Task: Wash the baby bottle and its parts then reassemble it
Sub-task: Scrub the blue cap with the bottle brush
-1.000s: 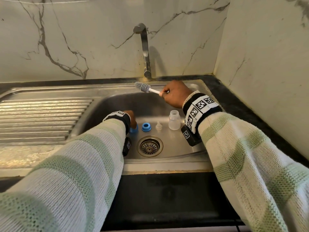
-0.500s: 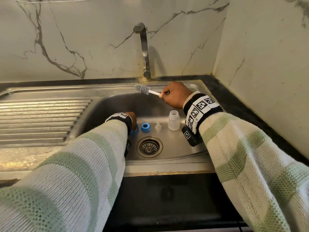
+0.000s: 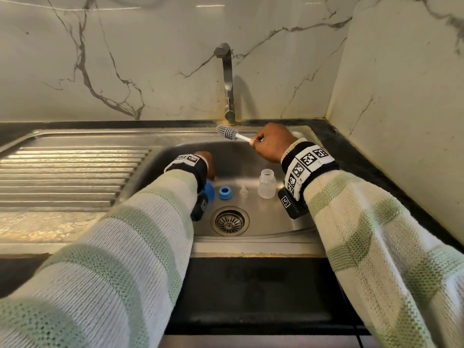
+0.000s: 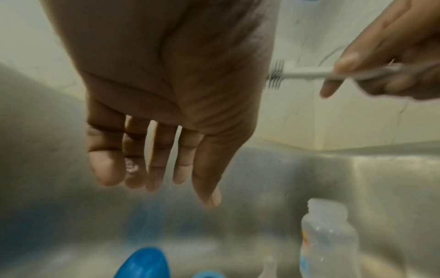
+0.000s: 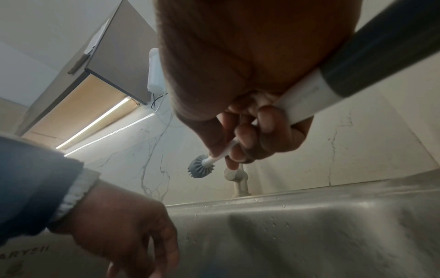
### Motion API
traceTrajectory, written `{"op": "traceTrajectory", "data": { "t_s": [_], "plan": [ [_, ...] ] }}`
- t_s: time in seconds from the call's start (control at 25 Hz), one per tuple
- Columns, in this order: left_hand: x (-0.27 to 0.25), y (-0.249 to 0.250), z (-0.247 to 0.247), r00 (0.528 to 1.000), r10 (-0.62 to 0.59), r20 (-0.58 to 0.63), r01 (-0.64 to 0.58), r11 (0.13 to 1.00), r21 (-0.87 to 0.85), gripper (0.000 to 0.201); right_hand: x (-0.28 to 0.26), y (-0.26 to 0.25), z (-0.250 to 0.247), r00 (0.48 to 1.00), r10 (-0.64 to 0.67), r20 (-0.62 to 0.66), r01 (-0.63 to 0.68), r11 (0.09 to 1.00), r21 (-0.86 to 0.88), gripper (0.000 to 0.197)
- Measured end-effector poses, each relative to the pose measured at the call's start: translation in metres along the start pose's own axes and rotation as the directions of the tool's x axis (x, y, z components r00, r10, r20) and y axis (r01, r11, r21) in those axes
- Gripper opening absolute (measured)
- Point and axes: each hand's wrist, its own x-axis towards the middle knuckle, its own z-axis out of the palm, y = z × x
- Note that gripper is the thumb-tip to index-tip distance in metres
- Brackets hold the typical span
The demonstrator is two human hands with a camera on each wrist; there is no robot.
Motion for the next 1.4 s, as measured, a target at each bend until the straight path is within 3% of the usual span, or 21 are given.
{"op": "traceTrajectory", "data": {
  "t_s": [0.2,0.36,0.6,0.96,1.4],
  "plan": [
    [-0.039,0.024,-0.033,0.972,0.070,-0.225,-0.080,0.996,-0.038,0.048,0.002,-0.003,-0.003,0.999,0.049,-0.021,-0.050,0.998,-0.033,0.025],
    [-0.068,0.035,-0.046,0.940,0.120,-0.319,-0.131,0.991,-0.015,0.039,0.000,-0.004,-0.007,0.997,0.076,-0.027,-0.077,0.996,-0.035,0.026],
    [-0.103,0.050,-0.050,0.857,0.182,-0.482,-0.261,0.960,-0.101,0.025,-0.008,0.000,-0.011,0.998,0.061,0.021,-0.060,0.998,-0.027,0.022],
    [-0.108,0.071,-0.040,0.873,0.293,-0.390,-0.314,0.949,0.010,0.028,-0.023,-0.011,-0.034,0.993,0.070,-0.099,-0.078,0.993,-0.083,0.024],
    [-0.109,0.070,-0.038,0.900,0.296,-0.320,-0.334,0.940,-0.070,0.031,-0.039,0.051,-0.107,0.930,0.300,-0.212,-0.331,0.935,-0.128,0.026]
  ]
}}
